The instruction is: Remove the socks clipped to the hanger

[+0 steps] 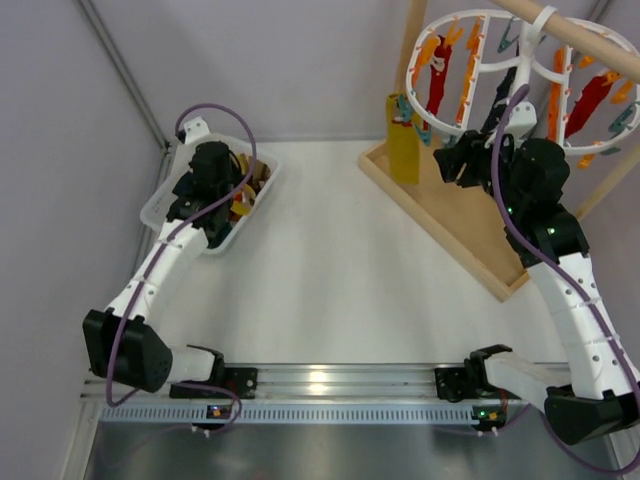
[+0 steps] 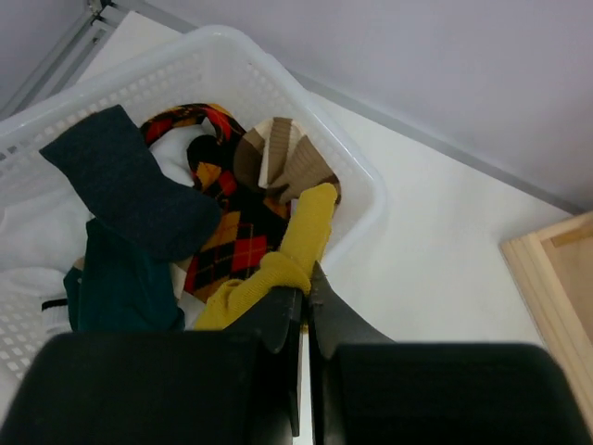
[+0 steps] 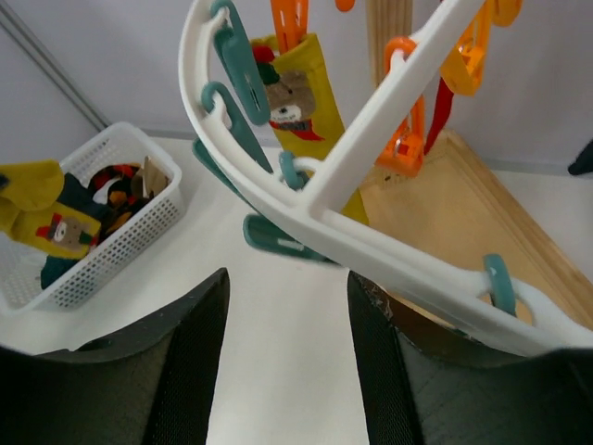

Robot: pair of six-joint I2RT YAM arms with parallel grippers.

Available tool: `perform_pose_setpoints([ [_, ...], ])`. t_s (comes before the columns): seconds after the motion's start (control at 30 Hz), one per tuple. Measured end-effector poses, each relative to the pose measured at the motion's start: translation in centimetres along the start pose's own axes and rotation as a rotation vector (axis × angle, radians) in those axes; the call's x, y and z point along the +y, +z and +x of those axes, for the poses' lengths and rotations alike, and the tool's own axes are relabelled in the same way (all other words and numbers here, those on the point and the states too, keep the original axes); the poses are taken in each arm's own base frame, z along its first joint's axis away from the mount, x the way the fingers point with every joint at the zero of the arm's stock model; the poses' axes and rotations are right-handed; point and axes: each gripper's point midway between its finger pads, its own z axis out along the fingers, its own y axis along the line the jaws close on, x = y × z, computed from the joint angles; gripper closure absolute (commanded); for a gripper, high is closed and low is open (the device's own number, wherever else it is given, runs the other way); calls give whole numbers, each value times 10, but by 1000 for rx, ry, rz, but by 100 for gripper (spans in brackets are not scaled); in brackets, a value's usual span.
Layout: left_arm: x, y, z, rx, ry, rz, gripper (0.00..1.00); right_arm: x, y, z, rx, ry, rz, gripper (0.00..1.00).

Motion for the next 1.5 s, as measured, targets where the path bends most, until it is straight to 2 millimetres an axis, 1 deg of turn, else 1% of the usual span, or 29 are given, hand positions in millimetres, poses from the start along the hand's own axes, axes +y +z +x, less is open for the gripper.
perform_pose_setpoints([
  [0.07, 11, 14, -8, 3, -12, -27, 100, 0, -1, 2, 5, 1, -3, 46],
  [0.1, 15, 22, -10, 13, -15, -39, 100, 0, -2, 4, 9, 1, -6, 34],
  [0.17, 24, 35, -12, 26, -21, -62, 100, 2, -5, 7, 14, 6, -16, 25],
  [0.2, 28, 42, -12, 38, -21, -73, 93, 3, -7, 8, 14, 5, -19, 18],
  [0.23, 32, 48, -12, 47, -21, -84, 83, 3, -9, 8, 13, 6, -21, 15],
  [0.27, 36, 53, -12, 54, -19, -92, 67, 4, -11, 9, 13, 8, -23, 14],
  [0.3, 38, 57, -11, 61, -19, -96, 58, 5, -13, 9, 12, 10, -28, 9],
  [0.33, 40, 59, -9, 67, -26, -102, 52, 5, -16, 11, 12, 13, -32, 9],
  [0.37, 42, 60, -5, 80, -27, -107, 43, 7, -20, 12, 13, 14, -38, 8],
  [0.4, 42, 61, -3, 87, -29, -108, 35, 9, -25, 13, 11, 14, -48, 7],
  [0.43, 42, 61, -1, 96, -33, -104, 23, 10, -28, 13, 10, 15, -56, 5],
  [0.47, 41, 61, 1, 105, -32, -99, 13, 13, -32, 13, 10, 17, -68, 4],
  [0.5, 40, 61, 3, 111, -36, -96, 2, 16, -36, 13, 8, 19, -80, 2],
  [0.63, 35, 60, 11, 139, -53, -63, 2, 29, -60, 13, -6, 14, -147, 1],
  [0.77, 24, 49, 25, 194, -74, 3, 2, 36, -90, 20, -22, 7, -176, 0],
  [0.83, 6, 40, 28, 205, -63, 55, 2, 36, -101, 27, -26, 6, -175, 1],
  [0.87, -9, 34, 32, 210, -46, 96, 2, 36, -108, 29, -32, 5, -175, 1],
  [0.93, -50, 20, 42, 224, -4, 214, 2, 36, -121, 32, -41, 4, -170, 1],
  [0.97, -74, 8, 52, 242, 17, 285, 2, 36, -126, 33, -45, 3, -168, 0],
  [1.03, -126, -16, 67, 276, 38, 485, 2, 35, -135, 34, -51, 2, -160, 1],
  [1.07, -149, -27, 72, 285, 42, 588, 2, 34, -139, 35, -52, 3, -153, 1],
  [1.13, -185, -41, 75, 255, 37, 802, 2, 33, -146, 37, -53, 3, -145, 1],
  [1.2, -203, -42, 79, 231, 36, 926, 2, 33, -152, 40, -51, 6, -140, 1],
  [1.23, -213, -39, 82, 225, 39, 982, 2, 33, -156, 40, -53, 5, -141, 1],
  [1.3, -232, -26, 94, 239, 50, 1072, 2, 34, -162, 41, -60, 4, -142, 1],
  [1.4, -263, 2, 111, 254, 63, 1181, 2, 35, -172, 39, -82, 0, -147, 1],
  [1.5, -283, 22, 133, 288, 77, 1265, 2, 37, -179, 38, -98, -4, -151, 0],
])
